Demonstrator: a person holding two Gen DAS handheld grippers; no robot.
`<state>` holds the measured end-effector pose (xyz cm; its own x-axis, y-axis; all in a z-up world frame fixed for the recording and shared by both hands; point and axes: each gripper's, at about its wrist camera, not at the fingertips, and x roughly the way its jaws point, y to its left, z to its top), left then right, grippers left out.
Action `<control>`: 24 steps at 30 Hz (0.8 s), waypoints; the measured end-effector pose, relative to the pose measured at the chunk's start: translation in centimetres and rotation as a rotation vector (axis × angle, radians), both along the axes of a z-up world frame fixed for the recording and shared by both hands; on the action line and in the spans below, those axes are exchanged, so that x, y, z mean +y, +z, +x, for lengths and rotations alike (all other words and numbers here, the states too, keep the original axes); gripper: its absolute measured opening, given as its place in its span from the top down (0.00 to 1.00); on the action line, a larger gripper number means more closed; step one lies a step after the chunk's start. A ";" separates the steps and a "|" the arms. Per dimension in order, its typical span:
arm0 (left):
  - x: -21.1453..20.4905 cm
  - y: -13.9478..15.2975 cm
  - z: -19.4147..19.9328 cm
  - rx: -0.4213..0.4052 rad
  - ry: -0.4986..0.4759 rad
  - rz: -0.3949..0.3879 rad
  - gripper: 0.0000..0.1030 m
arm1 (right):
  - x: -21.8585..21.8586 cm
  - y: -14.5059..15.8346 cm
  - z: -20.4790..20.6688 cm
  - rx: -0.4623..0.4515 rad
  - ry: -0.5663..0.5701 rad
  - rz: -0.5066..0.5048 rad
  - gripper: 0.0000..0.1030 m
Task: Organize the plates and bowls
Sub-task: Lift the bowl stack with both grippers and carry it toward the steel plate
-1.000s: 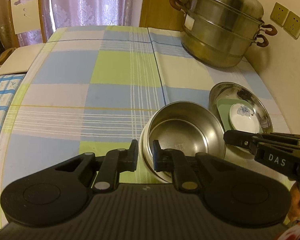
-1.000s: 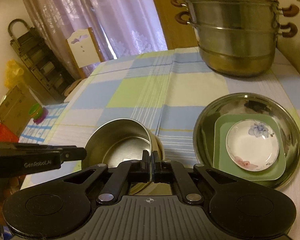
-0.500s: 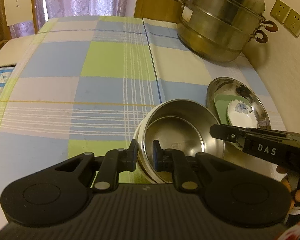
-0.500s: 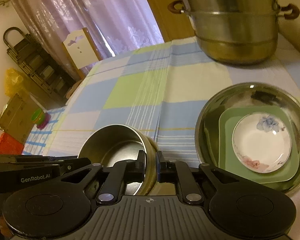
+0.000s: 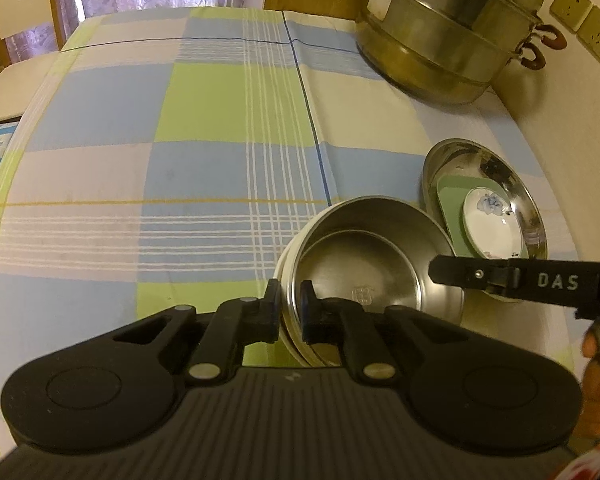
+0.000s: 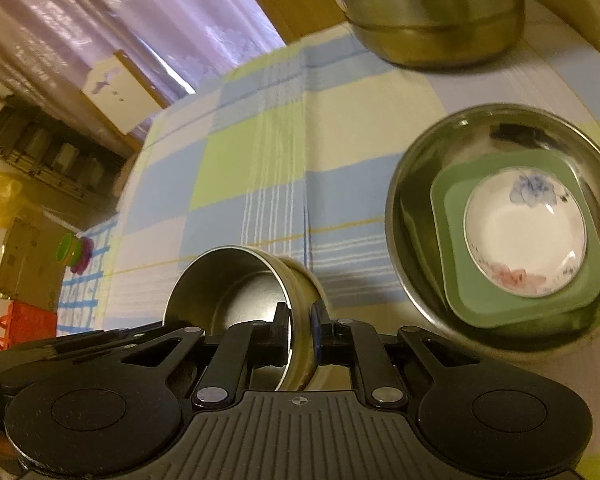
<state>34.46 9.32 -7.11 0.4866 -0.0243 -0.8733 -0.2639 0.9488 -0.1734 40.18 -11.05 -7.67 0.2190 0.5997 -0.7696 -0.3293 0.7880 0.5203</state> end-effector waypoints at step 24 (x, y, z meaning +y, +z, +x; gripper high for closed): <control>-0.1 -0.1 0.3 0.002 -0.019 0.025 0.80 | 0.9 1.7 -0.8 -0.079 0.032 -0.088 0.56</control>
<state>34.78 9.24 -7.22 0.4843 -0.0118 -0.8748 -0.2460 0.9577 -0.1492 39.40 -10.18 -5.93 0.2634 0.5381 -0.8007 -0.3921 0.8180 0.4208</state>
